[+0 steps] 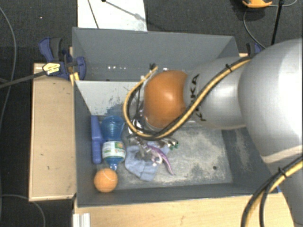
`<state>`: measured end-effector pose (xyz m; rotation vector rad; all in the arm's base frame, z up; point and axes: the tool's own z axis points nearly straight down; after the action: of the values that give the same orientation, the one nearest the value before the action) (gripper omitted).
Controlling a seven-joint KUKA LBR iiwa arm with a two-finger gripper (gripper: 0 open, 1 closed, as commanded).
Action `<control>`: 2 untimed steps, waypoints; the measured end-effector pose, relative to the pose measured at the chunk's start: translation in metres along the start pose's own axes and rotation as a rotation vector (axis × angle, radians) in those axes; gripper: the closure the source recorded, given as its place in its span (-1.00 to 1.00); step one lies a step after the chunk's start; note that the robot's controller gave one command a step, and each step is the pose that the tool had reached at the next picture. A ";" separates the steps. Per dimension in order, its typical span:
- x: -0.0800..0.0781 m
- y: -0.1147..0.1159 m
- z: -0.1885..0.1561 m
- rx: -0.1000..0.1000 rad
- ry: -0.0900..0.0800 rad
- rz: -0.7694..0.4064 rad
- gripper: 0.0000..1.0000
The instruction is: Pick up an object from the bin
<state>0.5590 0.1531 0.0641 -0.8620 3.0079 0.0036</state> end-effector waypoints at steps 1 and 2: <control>0.000 0.000 -0.003 0.001 -0.001 -0.002 1.00; 0.001 0.000 -0.008 -0.001 0.003 0.002 1.00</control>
Offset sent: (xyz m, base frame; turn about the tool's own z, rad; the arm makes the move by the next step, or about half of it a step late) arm 0.0001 -0.0001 0.0748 0.0000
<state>0.5579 0.1528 0.0720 -0.8607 3.0121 0.0042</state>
